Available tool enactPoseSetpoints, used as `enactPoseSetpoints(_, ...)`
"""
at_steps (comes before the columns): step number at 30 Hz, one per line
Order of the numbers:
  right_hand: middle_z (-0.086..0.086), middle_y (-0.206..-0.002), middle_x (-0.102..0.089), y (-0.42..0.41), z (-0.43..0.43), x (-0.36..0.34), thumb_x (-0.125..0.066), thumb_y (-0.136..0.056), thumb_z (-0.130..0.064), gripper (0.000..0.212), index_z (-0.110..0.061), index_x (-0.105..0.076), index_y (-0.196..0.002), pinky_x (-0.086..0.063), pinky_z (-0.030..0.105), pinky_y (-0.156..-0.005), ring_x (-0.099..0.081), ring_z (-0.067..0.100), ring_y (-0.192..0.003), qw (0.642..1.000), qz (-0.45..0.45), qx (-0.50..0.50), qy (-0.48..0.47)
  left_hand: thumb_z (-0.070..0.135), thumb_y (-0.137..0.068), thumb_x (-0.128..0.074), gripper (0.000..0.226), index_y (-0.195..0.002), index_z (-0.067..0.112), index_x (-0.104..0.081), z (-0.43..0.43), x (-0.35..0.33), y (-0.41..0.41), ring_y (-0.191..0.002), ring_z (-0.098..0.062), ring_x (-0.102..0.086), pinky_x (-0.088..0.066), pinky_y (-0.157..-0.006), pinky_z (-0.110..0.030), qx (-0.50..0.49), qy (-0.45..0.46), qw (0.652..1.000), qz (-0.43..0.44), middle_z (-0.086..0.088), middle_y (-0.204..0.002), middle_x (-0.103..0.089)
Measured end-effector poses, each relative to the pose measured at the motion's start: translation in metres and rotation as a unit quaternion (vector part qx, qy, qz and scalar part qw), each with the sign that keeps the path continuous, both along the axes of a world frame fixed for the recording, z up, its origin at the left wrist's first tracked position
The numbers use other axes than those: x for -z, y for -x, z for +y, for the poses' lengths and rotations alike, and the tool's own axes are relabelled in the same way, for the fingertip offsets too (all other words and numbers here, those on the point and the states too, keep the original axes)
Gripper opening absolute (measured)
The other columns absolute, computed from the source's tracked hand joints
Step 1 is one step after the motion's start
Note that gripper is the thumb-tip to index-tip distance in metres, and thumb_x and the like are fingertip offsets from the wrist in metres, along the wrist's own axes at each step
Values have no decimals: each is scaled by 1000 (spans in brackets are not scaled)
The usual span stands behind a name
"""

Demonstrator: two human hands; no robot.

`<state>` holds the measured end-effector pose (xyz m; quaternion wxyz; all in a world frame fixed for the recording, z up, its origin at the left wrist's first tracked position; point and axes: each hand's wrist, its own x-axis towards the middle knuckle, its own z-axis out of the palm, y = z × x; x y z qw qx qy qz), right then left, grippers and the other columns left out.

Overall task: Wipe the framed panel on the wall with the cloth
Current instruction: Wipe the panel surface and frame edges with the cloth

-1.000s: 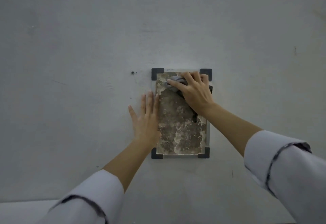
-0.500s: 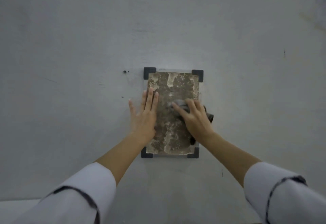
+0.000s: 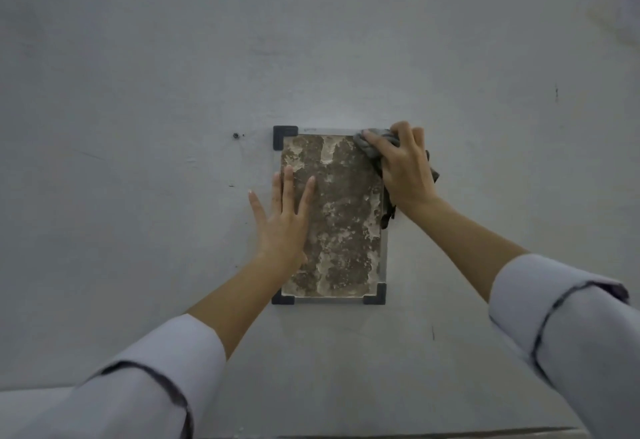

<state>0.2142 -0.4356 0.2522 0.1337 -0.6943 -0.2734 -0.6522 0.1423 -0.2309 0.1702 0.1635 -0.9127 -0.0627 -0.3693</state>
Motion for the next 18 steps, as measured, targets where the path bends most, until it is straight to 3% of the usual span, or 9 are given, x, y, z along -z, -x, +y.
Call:
enactPoseSetpoints(5,11,-118,-42,-6,6,104,-64,-77,5,58,-16,-57,-131,-50,50,-78,-40,32,-100,999,43,-12,13,39,-78,-76,130,-145,17,34,-3,-1,2,-143,-40,23,-7,-111,-70,5,5,1000,-3,-23,-151,35)
enactPoseSetpoints(9,13,-118,-46,4,-7,174,-72,-70,8,67,-14,-56,-131,-51,50,-76,-44,33,-96,992,63,-2,109,41,-75,-79,134,-145,17,33,-2,-2,0,-143,-40,22,-5,-108,-70,3,8,1000,2,-23,-150,36)
enactPoseSetpoints(13,14,-109,-53,7,-18,148,-74,-76,0,49,-14,-63,-122,-50,46,-71,-45,29,-91,986,52,-17,157,42,-72,-81,138,-144,19,35,-1,-2,0,-143,-39,23,-4,-108,-71,-1,12,1000,2,-22,-150,36)
enactPoseSetpoints(18,10,-108,-44,0,-12,47,-61,-88,-4,35,-15,-63,-121,-49,44,-72,-39,28,-93,999,-3,-11,42,51,-75,-75,135,-142,19,38,-1,-2,2,-143,-39,24,-4,-109,-70,-2,4,1000,7,-21,-150,37)
